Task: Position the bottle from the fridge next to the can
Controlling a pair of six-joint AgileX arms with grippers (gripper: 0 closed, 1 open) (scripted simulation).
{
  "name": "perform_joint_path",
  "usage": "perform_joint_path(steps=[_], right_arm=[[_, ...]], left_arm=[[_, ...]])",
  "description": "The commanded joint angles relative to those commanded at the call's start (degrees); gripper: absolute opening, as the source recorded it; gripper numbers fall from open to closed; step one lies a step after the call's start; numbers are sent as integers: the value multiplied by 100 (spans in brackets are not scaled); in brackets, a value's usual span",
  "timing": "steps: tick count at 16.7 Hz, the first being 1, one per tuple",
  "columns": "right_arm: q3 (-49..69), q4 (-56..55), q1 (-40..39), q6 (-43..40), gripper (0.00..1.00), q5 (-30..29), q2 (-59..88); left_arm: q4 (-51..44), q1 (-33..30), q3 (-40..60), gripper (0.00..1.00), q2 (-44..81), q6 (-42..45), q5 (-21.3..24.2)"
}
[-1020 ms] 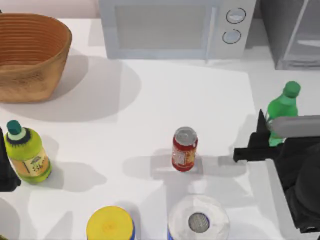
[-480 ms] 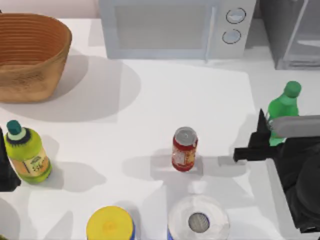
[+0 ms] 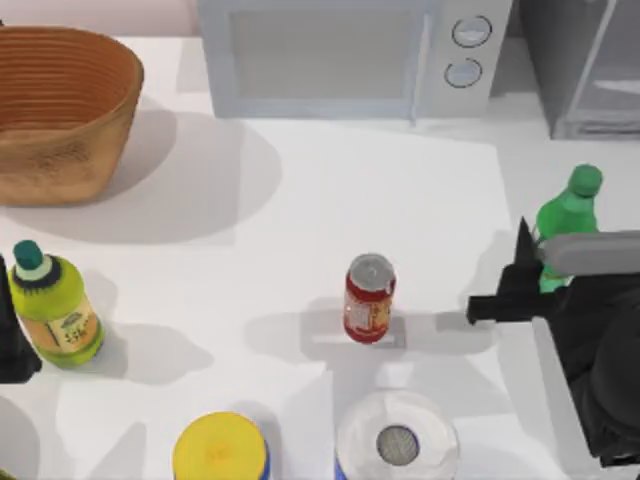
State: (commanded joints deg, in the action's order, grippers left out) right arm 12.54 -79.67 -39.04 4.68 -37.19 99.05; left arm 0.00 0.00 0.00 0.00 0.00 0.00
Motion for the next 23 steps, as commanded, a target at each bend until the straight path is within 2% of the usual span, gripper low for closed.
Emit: perform_joint_path(steps=[5, 6, 15, 20, 23], right_arm=[[0, 0, 0, 0, 98, 0, 0], [0, 0, 0, 0, 100, 0, 0], [-12, -2, -14, 3, 100, -20, -11], [-426, -24, -505, 86, 100, -501, -315], [-488, -37, -593, 96, 100, -584, -380]], left_arm=[[0, 0, 0, 100, 0, 0, 0], [0, 0, 0, 100, 0, 0, 0], [0, 0, 0, 100, 0, 0, 0], [0, 0, 0, 100, 0, 0, 0], [0, 0, 0, 100, 0, 0, 0]])
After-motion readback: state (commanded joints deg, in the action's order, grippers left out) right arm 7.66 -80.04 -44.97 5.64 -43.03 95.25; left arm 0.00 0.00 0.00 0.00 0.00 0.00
